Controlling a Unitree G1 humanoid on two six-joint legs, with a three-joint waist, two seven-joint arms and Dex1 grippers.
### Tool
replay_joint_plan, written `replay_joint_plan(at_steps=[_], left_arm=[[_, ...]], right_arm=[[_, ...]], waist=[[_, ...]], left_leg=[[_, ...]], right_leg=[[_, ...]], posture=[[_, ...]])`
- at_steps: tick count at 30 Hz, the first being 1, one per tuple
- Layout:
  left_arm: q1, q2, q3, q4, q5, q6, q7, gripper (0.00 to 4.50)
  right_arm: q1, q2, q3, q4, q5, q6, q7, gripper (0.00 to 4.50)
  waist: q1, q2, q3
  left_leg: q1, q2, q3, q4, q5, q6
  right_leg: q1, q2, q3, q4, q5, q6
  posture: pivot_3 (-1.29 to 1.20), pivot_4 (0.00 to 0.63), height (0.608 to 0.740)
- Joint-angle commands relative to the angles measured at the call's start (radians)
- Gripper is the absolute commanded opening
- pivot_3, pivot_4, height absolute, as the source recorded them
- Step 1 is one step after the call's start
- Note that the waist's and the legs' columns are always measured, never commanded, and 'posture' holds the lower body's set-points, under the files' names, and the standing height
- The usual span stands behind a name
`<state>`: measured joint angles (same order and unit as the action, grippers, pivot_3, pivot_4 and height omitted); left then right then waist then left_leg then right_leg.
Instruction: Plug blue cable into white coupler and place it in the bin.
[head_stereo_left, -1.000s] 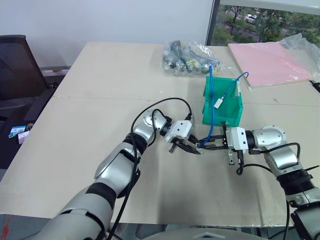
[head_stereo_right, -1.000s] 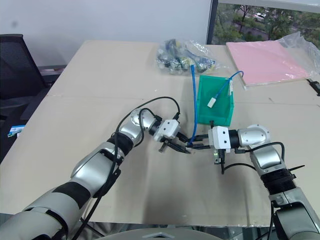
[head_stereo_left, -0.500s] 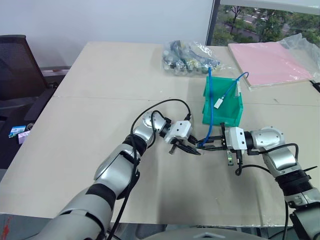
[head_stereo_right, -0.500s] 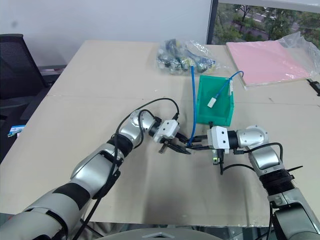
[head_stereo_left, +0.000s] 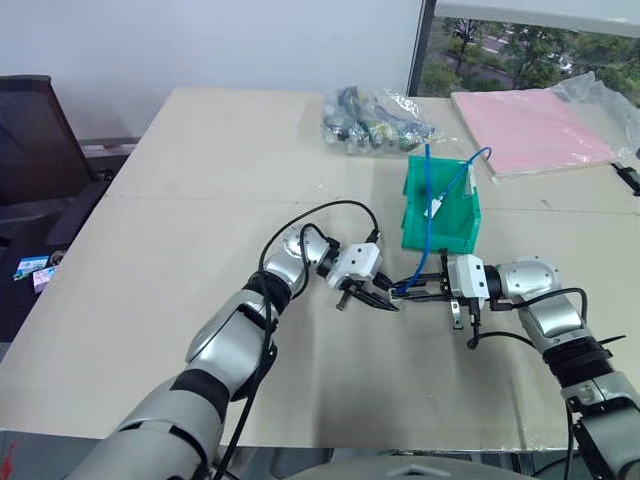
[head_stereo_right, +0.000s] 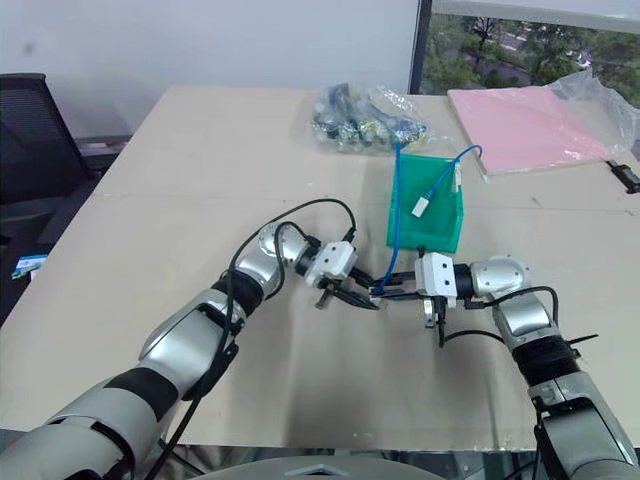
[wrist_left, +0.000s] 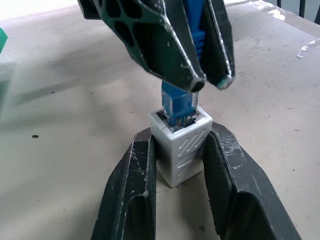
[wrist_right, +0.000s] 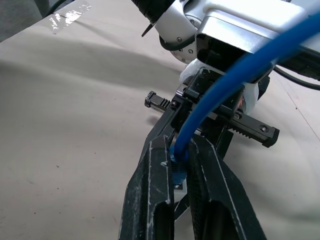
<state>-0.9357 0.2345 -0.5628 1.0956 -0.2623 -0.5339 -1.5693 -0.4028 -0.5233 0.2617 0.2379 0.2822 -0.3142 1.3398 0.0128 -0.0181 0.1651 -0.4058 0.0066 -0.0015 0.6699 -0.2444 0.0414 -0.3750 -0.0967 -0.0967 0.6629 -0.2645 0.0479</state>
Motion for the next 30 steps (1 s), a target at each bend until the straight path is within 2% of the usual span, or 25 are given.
replay_joint_plan(at_steps=[1, 4, 12, 13, 14, 19, 20, 25, 30], left_arm=[[0.029, -0.015, -0.064, -0.016, 0.027, -0.001, -0.045, 0.75], [0.027, -0.013, -0.064, -0.015, 0.028, -0.002, -0.045, 0.75], [0.022, -0.018, -0.055, 0.001, 0.048, 0.021, -0.045, 0.75], [0.020, -0.019, -0.054, 0.003, 0.053, 0.026, -0.045, 1.75], [0.021, -0.024, -0.033, 0.010, 0.064, 0.013, -0.045, 1.96], [0.038, -0.011, 0.032, 0.012, 0.108, -0.029, -0.045, 4.27], [0.044, -0.003, 0.038, 0.006, 0.110, -0.031, -0.045, 4.46], [0.093, 0.049, 0.136, -0.068, 0.091, 0.002, -0.043, 4.46], [0.168, 0.078, 0.215, -0.186, 0.082, 0.064, -0.003, 4.46]], right_arm=[[0.059, -0.013, 0.113, 0.127, -0.142, 0.079, 0.013, 0.00], [0.059, 0.009, 0.094, 0.114, -0.109, 0.062, -0.003, 0.00], [0.044, 0.017, 0.051, 0.028, -0.059, 0.066, -0.018, 0.00], [0.046, 0.020, 0.049, 0.024, -0.056, 0.069, -0.020, 0.00], [0.047, 0.022, 0.048, 0.020, -0.053, 0.071, -0.022, 0.00], [0.034, 0.026, 0.036, 0.011, -0.045, 0.081, -0.028, 0.00], [0.032, 0.026, 0.033, 0.009, -0.044, 0.084, -0.029, 0.00], [0.034, 0.029, 0.042, 0.013, -0.051, 0.097, -0.026, 0.00], [0.051, 0.027, 0.096, 0.066, -0.137, 0.077, -0.043, 0.00]], waist=[[0.000, 0.000, -0.004], [-0.002, -0.001, -0.006], [-0.002, 0.000, -0.006], [-0.001, 0.000, -0.006], [-0.001, 0.000, -0.006], [0.000, 0.000, -0.006], [0.000, 0.000, -0.006], [-0.006, 0.000, -0.006], [-0.007, 0.001, -0.006]], left_leg=[[0.001, 0.000, 0.000, -0.001, 0.000, 0.000], [0.007, 0.002, 0.001, -0.002, 0.000, 0.000], [0.007, 0.004, 0.002, -0.002, 0.000, 0.000], [0.007, 0.004, 0.002, -0.002, 0.000, 0.000], [0.007, 0.004, 0.003, -0.002, 0.000, 0.000], [0.007, 0.004, 0.003, -0.001, 0.000, 0.000], [0.007, 0.004, 0.003, -0.001, 0.000, 0.000], [0.008, 0.007, 0.003, -0.001, 0.000, 0.000], [0.008, 0.012, 0.003, -0.001, 0.000, 0.000]], right_leg=[[0.000, 0.000, 0.001, 0.000, 0.000, 0.000], [0.005, 0.002, 0.001, 0.000, 0.000, 0.000], [0.004, 0.004, 0.003, 0.000, 0.000, -0.001], [0.004, 0.004, 0.003, 0.000, 0.000, -0.001], [0.004, 0.004, 0.003, 0.000, 0.000, -0.001], [0.004, 0.003, 0.003, 0.000, 0.000, -0.001], [0.004, 0.003, 0.003, 0.000, 0.000, -0.001], [0.003, 0.005, 0.004, 0.000, 0.001, -0.002], [0.003, 0.010, 0.004, 0.000, 0.002, -0.004]], posture=[[0.00, 0.150, 0.728], [0.00, 0.150, 0.728], [0.00, 0.150, 0.728], [0.00, 0.150, 0.728], [0.00, 0.150, 0.728], [0.00, 0.150, 0.728], [0.00, 0.150, 0.728], [0.00, 0.150, 0.728], [0.00, 0.150, 0.728]])
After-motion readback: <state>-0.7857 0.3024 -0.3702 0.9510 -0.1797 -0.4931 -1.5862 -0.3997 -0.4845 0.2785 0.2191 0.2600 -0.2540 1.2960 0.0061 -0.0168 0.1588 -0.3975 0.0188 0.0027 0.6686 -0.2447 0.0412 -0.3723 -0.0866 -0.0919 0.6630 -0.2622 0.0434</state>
